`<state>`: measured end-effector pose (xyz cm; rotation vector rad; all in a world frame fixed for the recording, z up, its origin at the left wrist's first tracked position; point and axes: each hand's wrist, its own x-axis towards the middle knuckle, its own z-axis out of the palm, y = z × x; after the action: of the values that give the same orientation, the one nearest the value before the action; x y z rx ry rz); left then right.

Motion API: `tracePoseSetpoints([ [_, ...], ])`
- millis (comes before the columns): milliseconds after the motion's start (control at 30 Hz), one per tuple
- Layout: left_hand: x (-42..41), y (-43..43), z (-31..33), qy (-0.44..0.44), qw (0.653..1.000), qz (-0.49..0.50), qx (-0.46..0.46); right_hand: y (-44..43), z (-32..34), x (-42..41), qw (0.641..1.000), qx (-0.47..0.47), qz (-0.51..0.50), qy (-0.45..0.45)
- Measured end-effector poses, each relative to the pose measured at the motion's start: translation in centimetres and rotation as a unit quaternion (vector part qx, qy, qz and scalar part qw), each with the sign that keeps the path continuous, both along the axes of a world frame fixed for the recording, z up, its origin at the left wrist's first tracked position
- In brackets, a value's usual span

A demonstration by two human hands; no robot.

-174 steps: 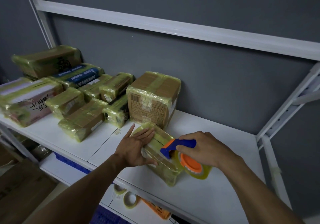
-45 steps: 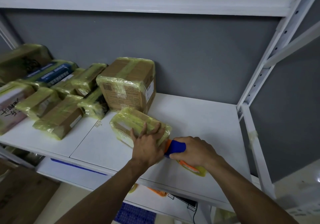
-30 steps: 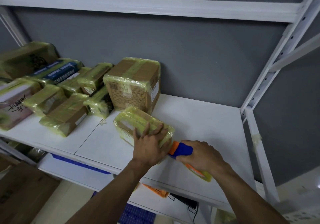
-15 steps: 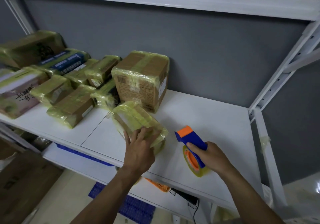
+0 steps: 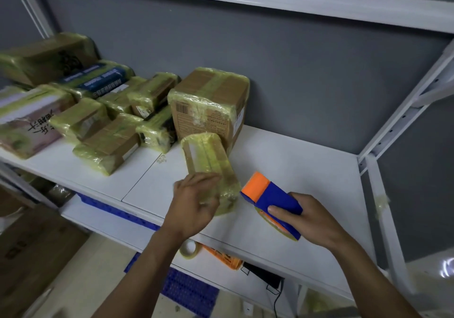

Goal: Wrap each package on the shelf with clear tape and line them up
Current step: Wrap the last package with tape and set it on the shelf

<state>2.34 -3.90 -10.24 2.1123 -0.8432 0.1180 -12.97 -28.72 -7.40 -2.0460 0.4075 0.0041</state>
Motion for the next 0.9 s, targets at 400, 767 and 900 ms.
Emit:
tracePoseSetpoints([
  [400, -1.2, 0.1, 4.4, 0.325, 0.926, -0.066, -0.180, 2.2, 2.5, 2.1, 0.996, -0.007, 0.071, -0.048],
  [767, -0.6, 0.5, 4.0, 0.443, 0.871, -0.059, -0.205, 2.8, 3.2, 2.4, 0.996, -0.004, 0.078, -0.051],
  [900, -0.6, 0.8, 3.7, 0.401, 0.895, -0.044, -0.189, 2.7, 3.3, 2.4, 0.995, -0.015, 0.079, -0.051],
])
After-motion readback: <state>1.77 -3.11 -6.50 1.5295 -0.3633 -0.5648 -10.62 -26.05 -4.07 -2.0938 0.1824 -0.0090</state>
